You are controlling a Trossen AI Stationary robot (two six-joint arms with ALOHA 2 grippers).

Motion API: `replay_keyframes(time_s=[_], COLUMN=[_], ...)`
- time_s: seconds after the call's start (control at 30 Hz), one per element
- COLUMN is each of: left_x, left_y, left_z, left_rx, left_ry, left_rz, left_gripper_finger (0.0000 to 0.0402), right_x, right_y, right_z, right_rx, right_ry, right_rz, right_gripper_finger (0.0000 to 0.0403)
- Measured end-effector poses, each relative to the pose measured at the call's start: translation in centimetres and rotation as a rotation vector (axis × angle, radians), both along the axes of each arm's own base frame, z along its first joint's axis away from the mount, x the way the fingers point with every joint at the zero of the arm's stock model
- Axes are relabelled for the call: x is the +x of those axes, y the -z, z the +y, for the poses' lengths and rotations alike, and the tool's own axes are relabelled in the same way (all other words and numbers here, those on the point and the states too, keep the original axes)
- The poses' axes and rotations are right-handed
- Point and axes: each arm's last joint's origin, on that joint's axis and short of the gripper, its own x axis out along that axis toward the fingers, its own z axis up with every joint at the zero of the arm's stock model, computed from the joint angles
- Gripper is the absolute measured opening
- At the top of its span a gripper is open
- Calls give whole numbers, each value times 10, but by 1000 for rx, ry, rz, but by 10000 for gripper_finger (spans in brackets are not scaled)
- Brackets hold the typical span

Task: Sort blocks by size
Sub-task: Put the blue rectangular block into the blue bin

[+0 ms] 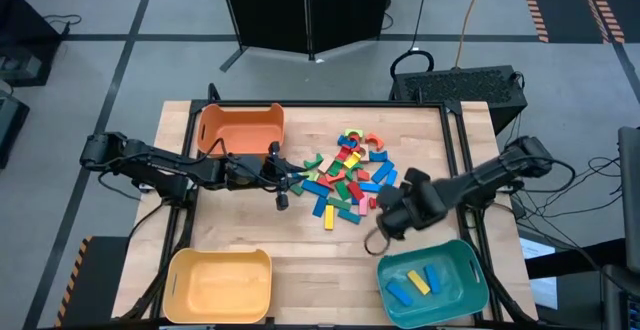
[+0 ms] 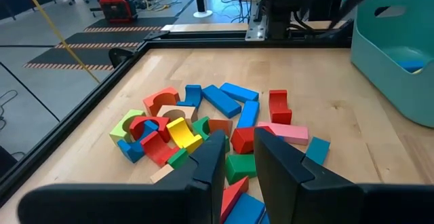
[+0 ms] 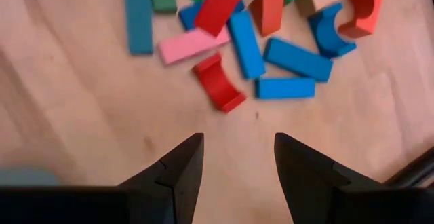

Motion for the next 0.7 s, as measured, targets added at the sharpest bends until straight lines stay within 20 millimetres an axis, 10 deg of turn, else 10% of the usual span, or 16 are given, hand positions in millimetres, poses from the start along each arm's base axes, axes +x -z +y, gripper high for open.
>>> replay_keyframes(time_s=[0.33, 0.7], left_x=[0, -1], left_y=[0, 3], left_z=[0, 0], left_rx=[1, 4], left_ry=[0, 1], left_rz=[5, 36], left_gripper_finger=[80, 80], right_x=[43, 72], right_y=[6, 67], right_z=[-47, -83], right_rx=[93, 84], right_ry=[-83, -53], right_rz=[-118, 137], right_gripper_finger=[169, 169])
